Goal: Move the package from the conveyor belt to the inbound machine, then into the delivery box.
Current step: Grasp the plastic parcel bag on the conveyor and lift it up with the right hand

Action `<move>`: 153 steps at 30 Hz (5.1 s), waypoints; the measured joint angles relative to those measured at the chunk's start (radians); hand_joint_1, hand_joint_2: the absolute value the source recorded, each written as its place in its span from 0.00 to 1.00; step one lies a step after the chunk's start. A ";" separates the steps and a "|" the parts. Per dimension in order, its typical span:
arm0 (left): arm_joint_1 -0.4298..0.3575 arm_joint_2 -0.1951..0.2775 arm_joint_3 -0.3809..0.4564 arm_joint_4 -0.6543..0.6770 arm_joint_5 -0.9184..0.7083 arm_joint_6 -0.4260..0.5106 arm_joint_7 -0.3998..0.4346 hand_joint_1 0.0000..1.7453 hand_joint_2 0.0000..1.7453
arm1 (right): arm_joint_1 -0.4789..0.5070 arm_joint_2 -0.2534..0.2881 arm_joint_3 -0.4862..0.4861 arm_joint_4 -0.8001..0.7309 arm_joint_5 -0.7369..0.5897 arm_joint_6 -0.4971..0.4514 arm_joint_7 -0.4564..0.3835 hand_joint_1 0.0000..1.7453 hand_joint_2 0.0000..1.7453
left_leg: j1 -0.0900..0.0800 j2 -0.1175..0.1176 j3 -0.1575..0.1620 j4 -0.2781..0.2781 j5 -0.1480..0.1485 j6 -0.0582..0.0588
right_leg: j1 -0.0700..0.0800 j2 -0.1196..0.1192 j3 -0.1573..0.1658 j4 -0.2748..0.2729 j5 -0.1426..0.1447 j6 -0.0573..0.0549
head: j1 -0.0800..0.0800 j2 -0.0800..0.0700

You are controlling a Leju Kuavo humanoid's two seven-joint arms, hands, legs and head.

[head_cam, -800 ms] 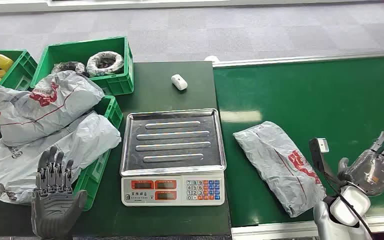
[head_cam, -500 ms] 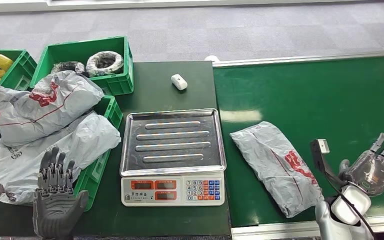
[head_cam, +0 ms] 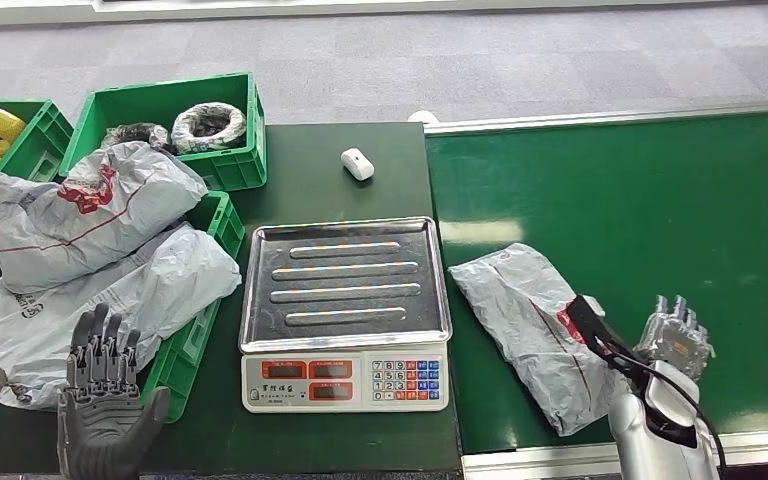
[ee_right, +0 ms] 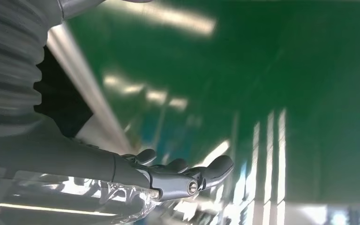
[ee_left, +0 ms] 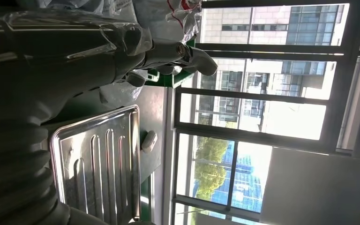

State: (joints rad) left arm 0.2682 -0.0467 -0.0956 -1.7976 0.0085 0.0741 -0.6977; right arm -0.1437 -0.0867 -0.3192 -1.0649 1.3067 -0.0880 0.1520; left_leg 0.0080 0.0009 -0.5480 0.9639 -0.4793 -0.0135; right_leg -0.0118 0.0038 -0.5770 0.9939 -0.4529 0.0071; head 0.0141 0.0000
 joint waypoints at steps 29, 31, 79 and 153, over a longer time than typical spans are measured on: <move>-0.005 0.010 0.099 -0.042 0.007 0.001 0.000 0.00 1.00 | -0.062 -0.195 0.397 -0.074 -0.488 0.427 -0.571 1.00 1.00 | 0.000 -0.005 -0.001 0.000 0.001 0.002 | 0.000 -0.005 0.001 0.000 0.000 0.000 | 0.000 0.000; -0.004 0.007 0.099 -0.043 0.006 0.003 0.000 0.00 1.00 | -0.054 -0.202 0.407 -0.092 -0.498 0.427 -0.571 1.00 1.00 | 0.000 -0.005 -0.001 0.000 0.001 0.002 | 0.000 -0.005 0.001 0.000 0.000 0.000 | 0.000 0.000; -0.004 -0.057 0.142 -0.064 -0.019 -0.003 0.000 0.00 1.00 | -0.137 -0.255 0.293 0.244 -0.207 0.312 -0.217 0.00 1.00 | 0.000 -0.005 -0.001 0.000 0.001 0.002 | 0.000 -0.004 0.000 0.000 0.000 0.000 | 0.000 0.000; 0.041 -0.040 0.138 -0.066 -0.006 0.004 0.000 0.00 1.00 | 0.011 -0.337 0.715 -0.129 -0.595 0.374 -0.576 1.00 1.00 | 0.002 -0.004 -0.001 0.000 0.000 0.001 | 0.002 -0.004 0.000 0.000 0.000 0.000 | 0.000 0.000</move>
State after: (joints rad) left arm 0.3089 -0.0863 0.0427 -1.8635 0.0023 0.0781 -0.6977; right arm -0.1329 -0.4236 0.3961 -1.1941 0.7115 0.2855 -0.4242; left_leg 0.0097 -0.0028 -0.5486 0.9643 -0.4788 -0.0127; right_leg -0.0099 0.0001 -0.5772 0.9935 -0.4530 0.0070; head 0.0142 -0.0004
